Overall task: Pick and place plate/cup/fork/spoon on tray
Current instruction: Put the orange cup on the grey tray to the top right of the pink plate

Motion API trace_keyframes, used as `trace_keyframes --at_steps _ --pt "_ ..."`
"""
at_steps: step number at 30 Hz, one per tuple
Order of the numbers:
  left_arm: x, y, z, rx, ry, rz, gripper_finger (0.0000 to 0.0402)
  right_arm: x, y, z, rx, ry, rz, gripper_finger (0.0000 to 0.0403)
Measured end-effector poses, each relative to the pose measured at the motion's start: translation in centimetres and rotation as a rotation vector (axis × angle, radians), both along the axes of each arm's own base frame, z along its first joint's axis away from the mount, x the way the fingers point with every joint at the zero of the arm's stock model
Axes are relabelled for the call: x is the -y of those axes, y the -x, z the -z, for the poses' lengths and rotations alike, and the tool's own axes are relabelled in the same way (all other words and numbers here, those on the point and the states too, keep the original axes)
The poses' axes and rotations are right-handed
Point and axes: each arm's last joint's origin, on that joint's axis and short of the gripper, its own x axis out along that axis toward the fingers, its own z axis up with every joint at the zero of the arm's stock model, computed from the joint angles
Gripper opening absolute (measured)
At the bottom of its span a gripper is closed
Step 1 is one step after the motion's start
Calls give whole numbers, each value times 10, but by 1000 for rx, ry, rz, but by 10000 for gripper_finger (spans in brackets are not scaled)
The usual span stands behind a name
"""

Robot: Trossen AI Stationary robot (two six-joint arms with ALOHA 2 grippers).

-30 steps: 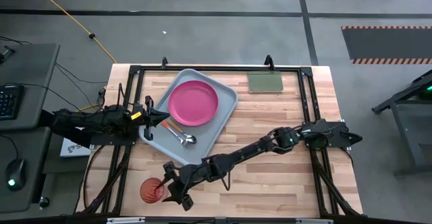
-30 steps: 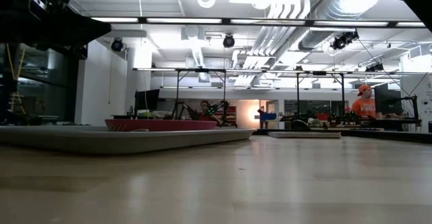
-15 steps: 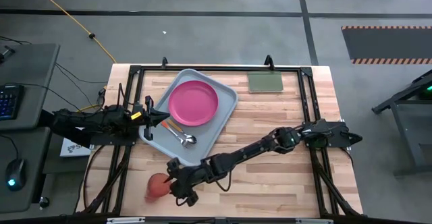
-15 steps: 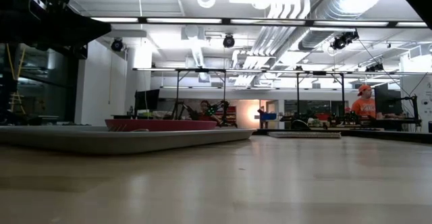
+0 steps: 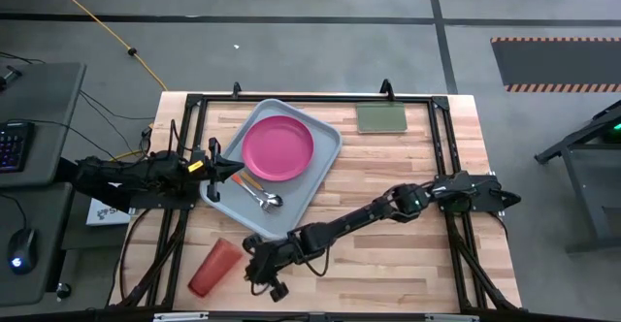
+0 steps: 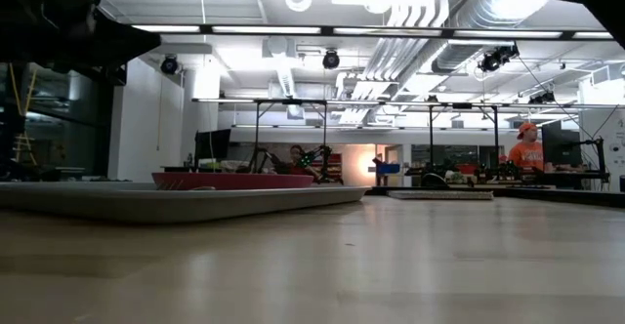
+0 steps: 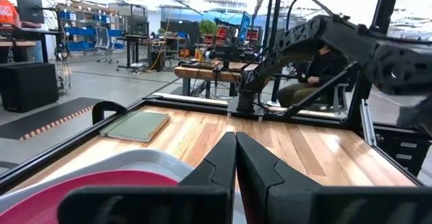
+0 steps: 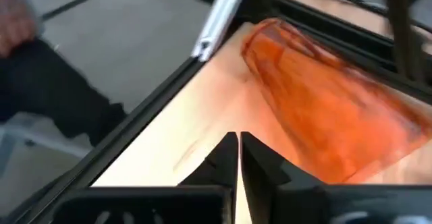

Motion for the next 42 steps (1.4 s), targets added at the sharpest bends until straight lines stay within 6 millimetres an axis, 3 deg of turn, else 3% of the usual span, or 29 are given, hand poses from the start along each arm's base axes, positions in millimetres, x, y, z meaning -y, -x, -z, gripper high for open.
trace_keyframes --at_steps 3,9,15,22,42 --pt "0 0 0 0 -1 0 3 10 -3 -1 -28 -32 70 35" --pt "0 0 0 0 0 0 3 27 -9 -1 -22 -32 98 160" --pt "0 0 0 -1 -1 0 3 71 -27 11 -34 -104 143 250" --pt "0 0 0 -3 0 -1 3 103 -45 46 -2 -212 184 261" --pt "0 0 0 -3 -1 0 3 120 -59 59 198 -210 255 261"
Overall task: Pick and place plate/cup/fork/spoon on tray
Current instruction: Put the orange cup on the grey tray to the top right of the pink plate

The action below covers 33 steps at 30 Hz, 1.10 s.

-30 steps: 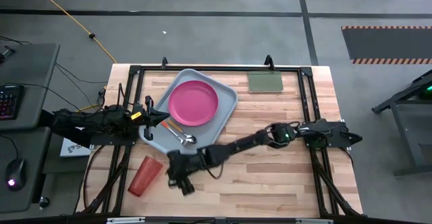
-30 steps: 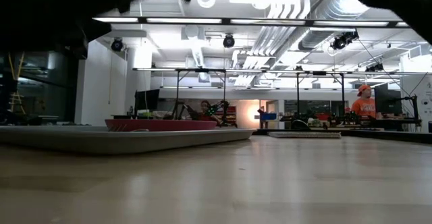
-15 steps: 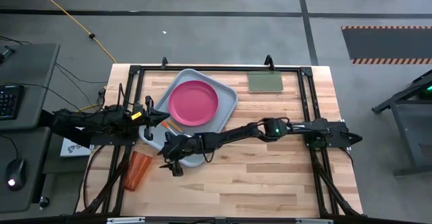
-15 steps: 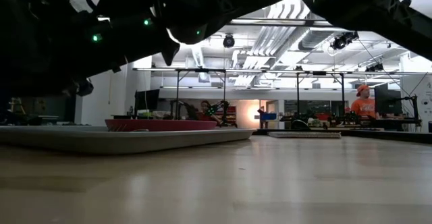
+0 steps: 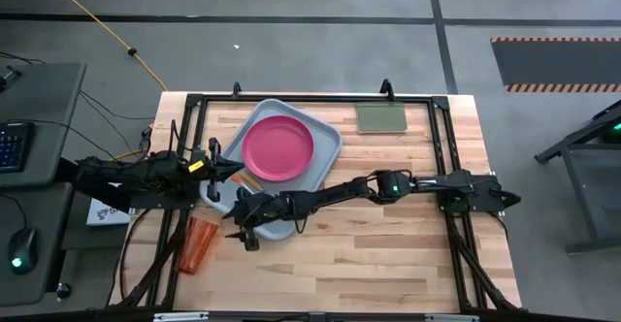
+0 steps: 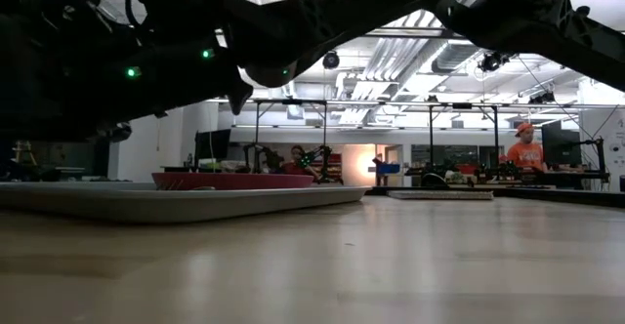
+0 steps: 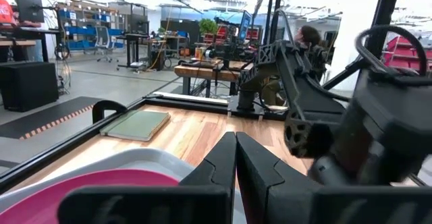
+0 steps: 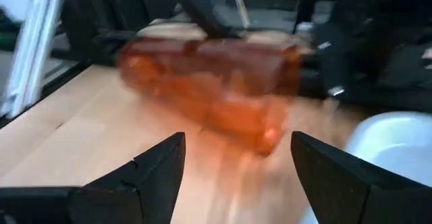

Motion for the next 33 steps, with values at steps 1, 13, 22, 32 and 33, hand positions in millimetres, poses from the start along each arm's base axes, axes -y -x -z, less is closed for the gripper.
trace_keyframes --at_steps 1,13,22,32,33 --pt "0 0 0 -1 1 0 3 2 -1 -1 14 0 7 261" --pt "0 0 0 0 0 0 3 12 -3 -5 46 -40 -35 261" --pt "0 0 0 -1 0 0 3 11 -3 19 9 -69 -50 261" --pt "0 0 0 -1 0 0 3 10 -4 26 10 -99 -70 261" --pt "0 0 0 -1 -1 0 3 9 -3 27 7 -102 -81 261"
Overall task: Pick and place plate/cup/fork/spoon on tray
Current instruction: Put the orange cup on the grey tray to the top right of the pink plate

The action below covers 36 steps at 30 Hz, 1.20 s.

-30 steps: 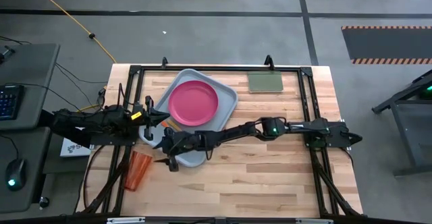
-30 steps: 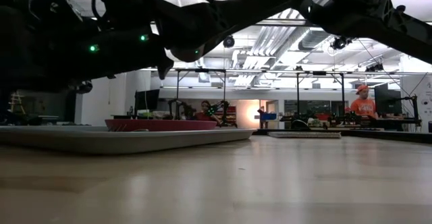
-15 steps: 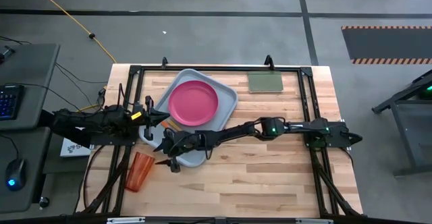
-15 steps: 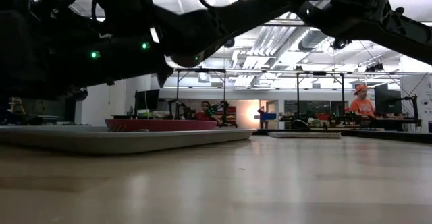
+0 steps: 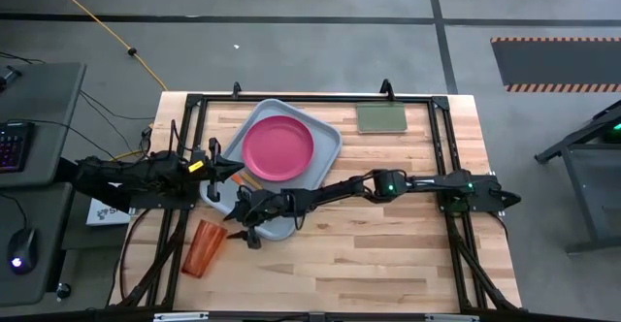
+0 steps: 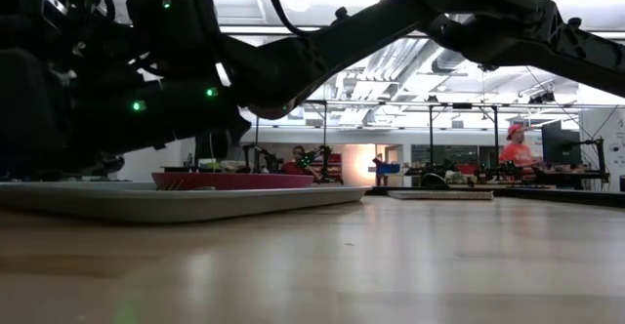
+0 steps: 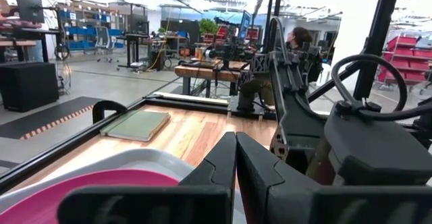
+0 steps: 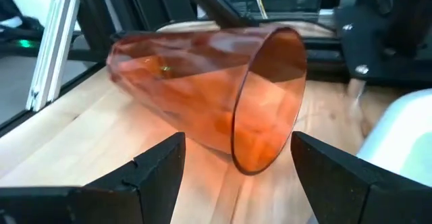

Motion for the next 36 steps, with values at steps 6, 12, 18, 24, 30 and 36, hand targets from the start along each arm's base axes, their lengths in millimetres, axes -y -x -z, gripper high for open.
trace_keyframes --at_steps 6,12,18,24,30,36 --pt "0 0 0 0 1 0 3 -16 3 4 -25 -3 -68 261" --pt "0 0 0 0 0 1 3 -34 8 6 -49 -4 -141 261" --pt "0 0 0 -1 0 0 3 -50 12 7 -70 -22 -164 249" --pt "0 0 0 -1 1 0 3 -66 14 -4 -107 -44 -159 83" --pt "0 0 0 0 0 0 3 -62 34 -58 -315 19 -243 11" --pt "0 0 0 0 1 1 3 -71 107 -186 -455 262 -301 3"
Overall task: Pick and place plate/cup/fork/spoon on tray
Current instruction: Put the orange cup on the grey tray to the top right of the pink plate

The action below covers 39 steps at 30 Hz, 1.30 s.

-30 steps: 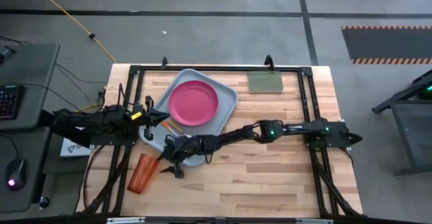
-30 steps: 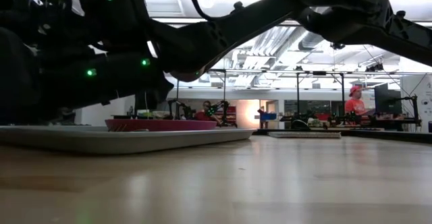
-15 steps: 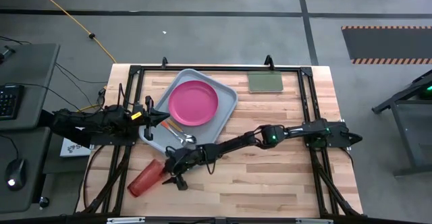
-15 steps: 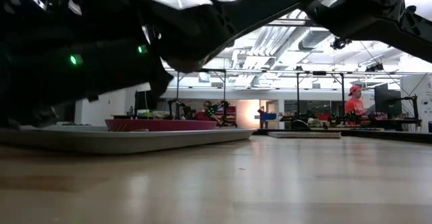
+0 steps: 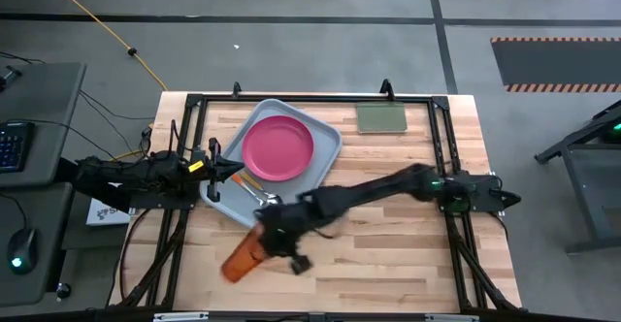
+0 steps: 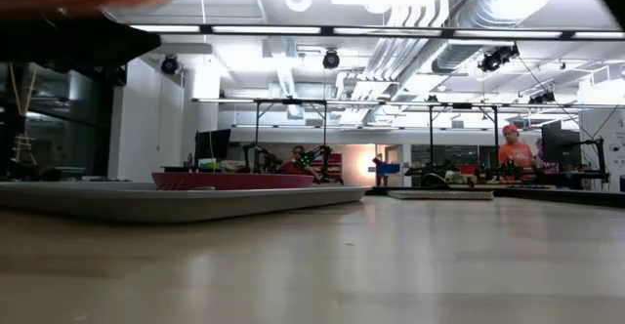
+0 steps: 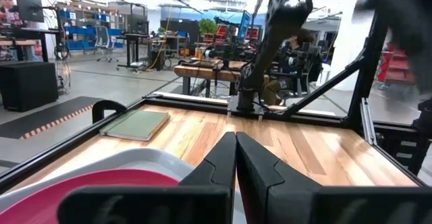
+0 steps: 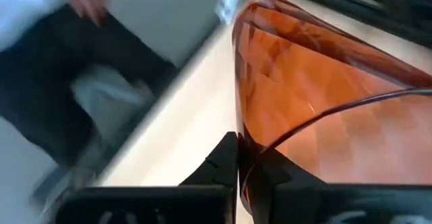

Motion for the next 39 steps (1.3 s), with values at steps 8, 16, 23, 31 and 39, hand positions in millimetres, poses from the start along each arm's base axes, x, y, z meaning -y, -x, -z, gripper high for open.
trace_keyframes --at_steps 8,16,23,31,39 --pt "0 0 0 0 0 0 3 14 90 -92 9 530 488 2" --pt "0 0 0 0 -1 0 3 102 90 -68 -318 676 804 1" --pt "0 0 0 0 0 0 3 153 85 -63 -404 650 842 1" --pt "0 0 0 1 0 0 3 183 86 -62 -470 562 817 0" --pt "0 0 0 0 0 -1 3 207 88 -62 -492 551 842 0"
